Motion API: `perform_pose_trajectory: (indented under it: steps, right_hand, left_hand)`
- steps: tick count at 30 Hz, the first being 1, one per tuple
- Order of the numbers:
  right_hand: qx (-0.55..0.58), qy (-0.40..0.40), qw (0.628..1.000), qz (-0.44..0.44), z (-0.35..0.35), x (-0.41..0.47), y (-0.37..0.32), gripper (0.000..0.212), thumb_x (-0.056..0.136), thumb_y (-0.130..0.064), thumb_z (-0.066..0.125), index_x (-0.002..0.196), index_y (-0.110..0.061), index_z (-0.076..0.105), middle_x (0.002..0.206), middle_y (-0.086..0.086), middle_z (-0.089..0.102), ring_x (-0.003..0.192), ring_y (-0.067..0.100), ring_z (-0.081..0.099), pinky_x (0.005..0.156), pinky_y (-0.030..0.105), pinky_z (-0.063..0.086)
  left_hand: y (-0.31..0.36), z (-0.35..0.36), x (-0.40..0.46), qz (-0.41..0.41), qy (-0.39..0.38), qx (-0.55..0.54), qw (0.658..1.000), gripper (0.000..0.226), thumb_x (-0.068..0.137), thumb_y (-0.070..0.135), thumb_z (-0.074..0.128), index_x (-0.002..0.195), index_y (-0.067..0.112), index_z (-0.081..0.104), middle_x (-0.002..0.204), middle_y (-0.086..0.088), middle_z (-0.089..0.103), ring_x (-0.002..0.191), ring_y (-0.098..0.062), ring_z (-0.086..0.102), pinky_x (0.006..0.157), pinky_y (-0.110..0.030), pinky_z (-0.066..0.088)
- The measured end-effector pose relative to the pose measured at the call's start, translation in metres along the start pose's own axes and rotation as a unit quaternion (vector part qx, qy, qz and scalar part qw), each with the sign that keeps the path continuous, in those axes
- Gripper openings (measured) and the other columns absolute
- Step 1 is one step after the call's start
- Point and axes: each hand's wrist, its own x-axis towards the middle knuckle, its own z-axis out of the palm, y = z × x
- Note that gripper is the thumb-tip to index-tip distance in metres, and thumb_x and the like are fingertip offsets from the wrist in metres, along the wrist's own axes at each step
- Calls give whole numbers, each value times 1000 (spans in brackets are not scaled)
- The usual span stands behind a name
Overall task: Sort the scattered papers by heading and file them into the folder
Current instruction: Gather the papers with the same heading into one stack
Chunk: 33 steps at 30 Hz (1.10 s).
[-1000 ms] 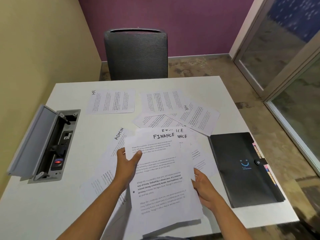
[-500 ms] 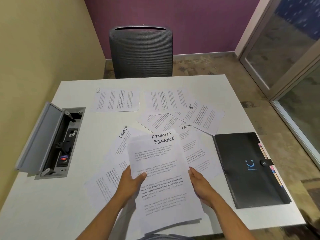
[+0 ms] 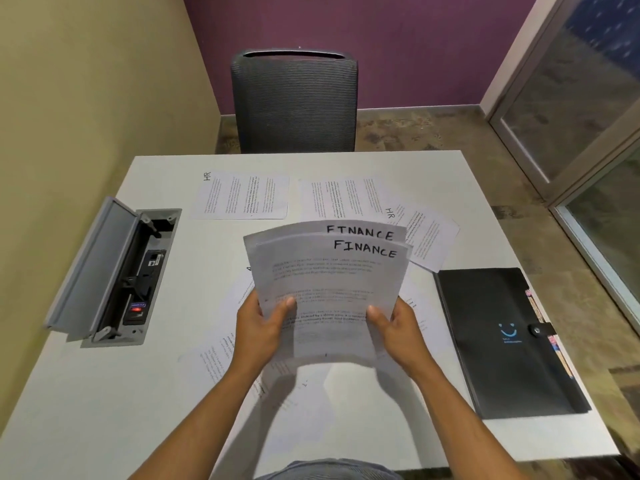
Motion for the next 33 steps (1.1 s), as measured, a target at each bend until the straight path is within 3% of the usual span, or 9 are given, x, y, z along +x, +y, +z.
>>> perform_pose_trajectory:
  steps: [4, 9, 13, 16, 19, 21, 24, 29, 33]
  right_hand:
    - [24, 16, 1000, -11, 2, 5, -8, 26, 93, -12, 65, 112, -31, 64, 105, -14, 73, 102, 8, 69, 83, 24, 58]
    - [44, 34, 998, 7, 10, 0, 4, 39, 86, -1, 71, 113, -28, 61, 110, -7, 71, 106, 7, 66, 92, 27, 53]
    - [67, 65, 994, 47, 20, -4, 16, 37, 86, 3, 69, 103, -29, 64, 107, -2, 72, 105, 13, 67, 94, 32, 53]
    - [67, 73, 994, 55, 25, -4, 21, 32, 88, 1, 68, 110, -21, 66, 109, 2, 73, 104, 16, 68, 93, 31, 54]
    - [65, 76, 993, 58, 24, -3, 18, 24, 89, -1, 68, 105, -19, 65, 100, -1, 72, 90, 9, 68, 72, 16, 55]
    - [61, 79, 993, 55, 20, -3, 16, 22, 89, -2, 69, 101, -20, 65, 98, -1, 71, 85, 5, 67, 65, 13, 52]
    - [63, 80, 994, 48, 14, -5, 17, 20, 88, -5, 70, 101, -20, 66, 97, -3, 73, 84, 2, 69, 71, 16, 55]
    - [45, 50, 996, 65, 14, -7, 35, 34, 85, 0, 73, 116, -12, 65, 108, -1, 73, 98, 5, 69, 87, 22, 55]
    - [48, 56, 994, 87, 14, -5, 43, 34, 85, -4, 74, 116, -14, 66, 109, -3, 73, 96, 1, 69, 81, 14, 53]
  left_hand:
    - [3, -5, 0, 40, -2, -48, 998, 37, 86, 22, 70, 118, 31, 55, 113, 12, 66, 106, -5, 64, 87, -23, 53]
    - [-17, -4, -11, 22, -16, -54, 998, 47, 72, 36, 69, 115, 32, 52, 110, 22, 59, 108, -9, 58, 89, -29, 50]
    - [-35, -1, -17, -18, -10, -54, 998, 44, 74, 20, 71, 115, 28, 56, 113, 15, 58, 114, -17, 55, 95, -38, 49]
    - [-35, 4, -20, -47, -5, -61, 997, 31, 84, 9, 72, 105, 30, 62, 104, 11, 66, 104, -10, 62, 90, -35, 52]
    - [-28, 8, -21, -55, -5, -57, 997, 27, 89, 10, 69, 101, 34, 63, 101, 9, 70, 93, 2, 65, 87, -26, 52]
    - [-24, 7, -18, -45, -15, -48, 998, 26, 90, 13, 68, 103, 34, 63, 102, 10, 69, 93, 3, 65, 83, -21, 52]
    - [-22, 2, -16, -41, -29, -53, 997, 24, 89, 13, 68, 103, 32, 64, 98, 9, 71, 92, 2, 66, 78, -16, 53]
    - [-39, 0, -22, -96, -62, -26, 993, 27, 84, 14, 75, 100, 32, 63, 90, 17, 74, 90, 0, 67, 77, -19, 53]
    - [-42, 2, -21, -109, -57, -11, 992, 20, 86, 25, 73, 100, 34, 63, 95, 8, 73, 90, -6, 68, 74, -25, 56]
